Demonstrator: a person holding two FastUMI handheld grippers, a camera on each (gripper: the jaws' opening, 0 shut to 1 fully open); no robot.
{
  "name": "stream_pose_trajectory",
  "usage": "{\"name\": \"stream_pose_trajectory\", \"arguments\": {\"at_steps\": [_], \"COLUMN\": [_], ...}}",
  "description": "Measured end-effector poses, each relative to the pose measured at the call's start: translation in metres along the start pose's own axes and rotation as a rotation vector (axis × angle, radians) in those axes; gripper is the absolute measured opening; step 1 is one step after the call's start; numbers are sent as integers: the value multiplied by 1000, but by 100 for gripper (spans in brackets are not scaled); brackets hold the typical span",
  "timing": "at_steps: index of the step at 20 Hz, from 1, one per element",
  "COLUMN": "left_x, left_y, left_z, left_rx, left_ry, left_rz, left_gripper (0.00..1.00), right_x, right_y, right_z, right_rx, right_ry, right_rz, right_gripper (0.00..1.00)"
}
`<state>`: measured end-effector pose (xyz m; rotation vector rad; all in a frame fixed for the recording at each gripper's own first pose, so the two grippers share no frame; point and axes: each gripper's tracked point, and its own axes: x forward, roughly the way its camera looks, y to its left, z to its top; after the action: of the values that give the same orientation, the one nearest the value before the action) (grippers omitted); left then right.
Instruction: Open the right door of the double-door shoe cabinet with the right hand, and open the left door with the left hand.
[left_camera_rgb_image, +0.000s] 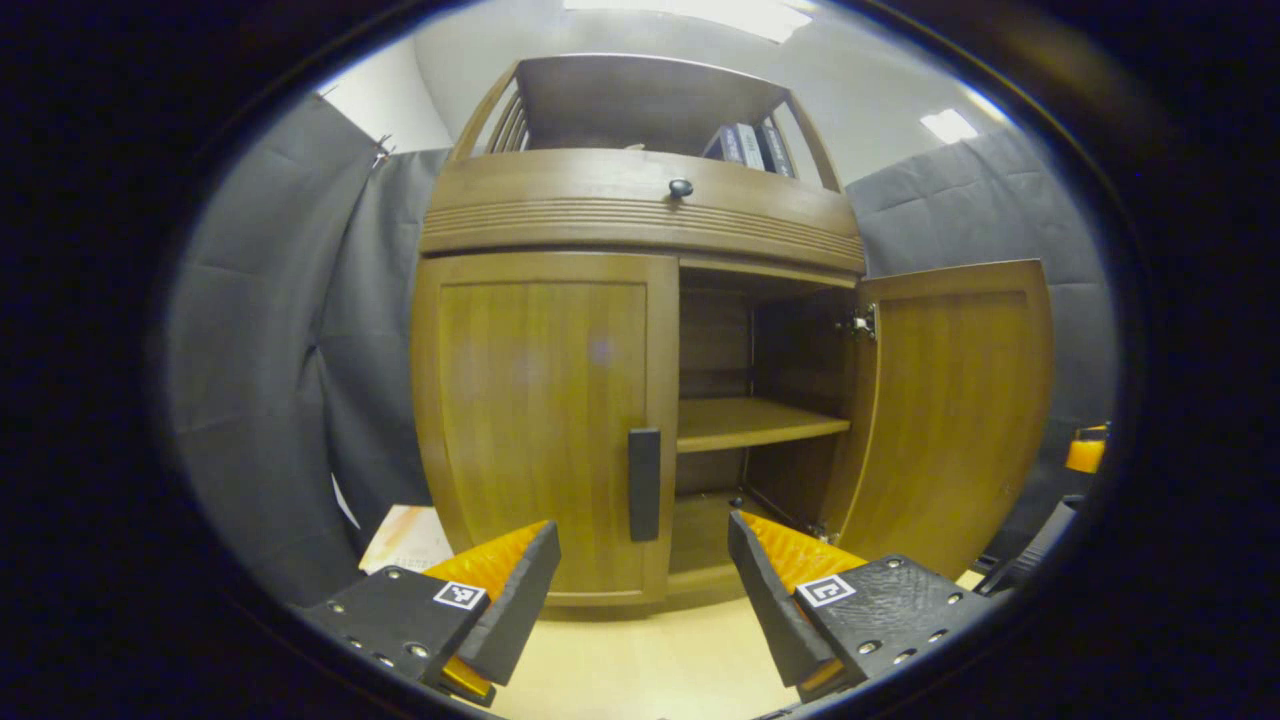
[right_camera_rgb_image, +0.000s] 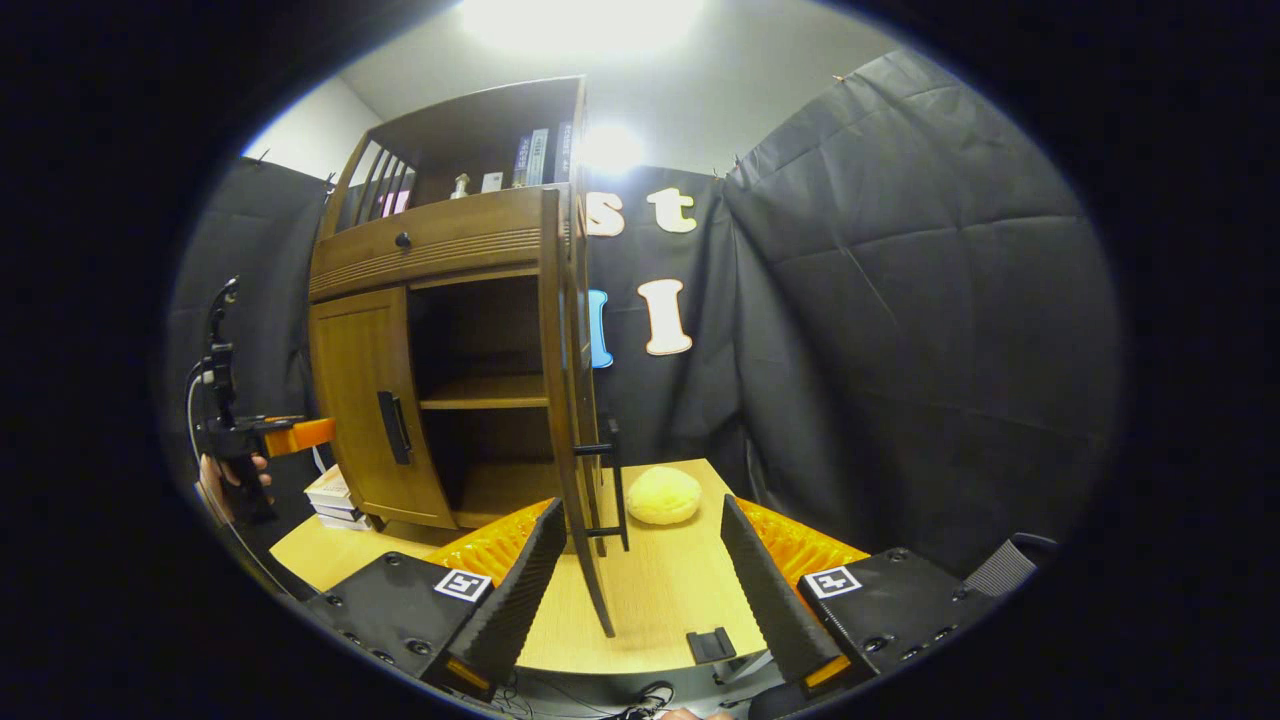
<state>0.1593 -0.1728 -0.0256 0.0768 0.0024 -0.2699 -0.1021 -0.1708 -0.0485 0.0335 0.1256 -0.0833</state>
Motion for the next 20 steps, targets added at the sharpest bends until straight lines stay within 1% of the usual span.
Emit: {"name": "stream_pose_trajectory", "arguments": {"at_steps": [3, 4, 6, 7, 9, 10, 13, 14, 15, 16, 18, 19, 20], "left_x": [38, 50, 72, 83, 104, 112, 136, 139, 143, 147, 151, 152, 154], "left_y": [-2, -3, 0, 0, -1, 2, 5, 7, 4, 3, 1, -1, -3], "left_z": [11, 13, 7, 3, -7, -11, -24, -26, -28, -29, -33, -37, -42], "left_rx": [32, 41, 51, 38, -9, -31, -64, -73, -85, -95, -104, -109, -114], "left_ry": [-34, -56, -77, -80, -68, -62, -39, -29, -22, -25, -30, -15, -2], "left_rz": [14, 24, 52, 54, 61, 67, 77, 76, 75, 85, 81, 74, 67], "left_gripper": [98, 98, 98, 97, 98, 98, 98, 92, 87, 81, 70, 65, 55], "right_x": [-13, -15, -14, -13, -7, -4, 8, 12, 15, 20, 31, 35, 38], "right_y": [28, 36, 48, 58, 72, 77, 87, 91, 94, 94, 98, 101, 104], "right_z": [-5, -8, -13, -15, -18, -17, -12, -11, -12, -13, -15, -15, -16], "right_rx": [6, 9, 32, 49, 63, 64, 58, 54, 42, 28, 20, 23, 25], "right_ry": [0, -1, 1, 5, 17, 18, 14, 15, 21, 28, 38, 42, 48], "right_rz": [22, 29, 30, 47, 66, 74, 92, 104, 114, 115, 125, 135, 145], "right_gripper": [98, 93, 93, 98, 98, 93, 93, 98, 93, 98, 98, 98, 98]}}
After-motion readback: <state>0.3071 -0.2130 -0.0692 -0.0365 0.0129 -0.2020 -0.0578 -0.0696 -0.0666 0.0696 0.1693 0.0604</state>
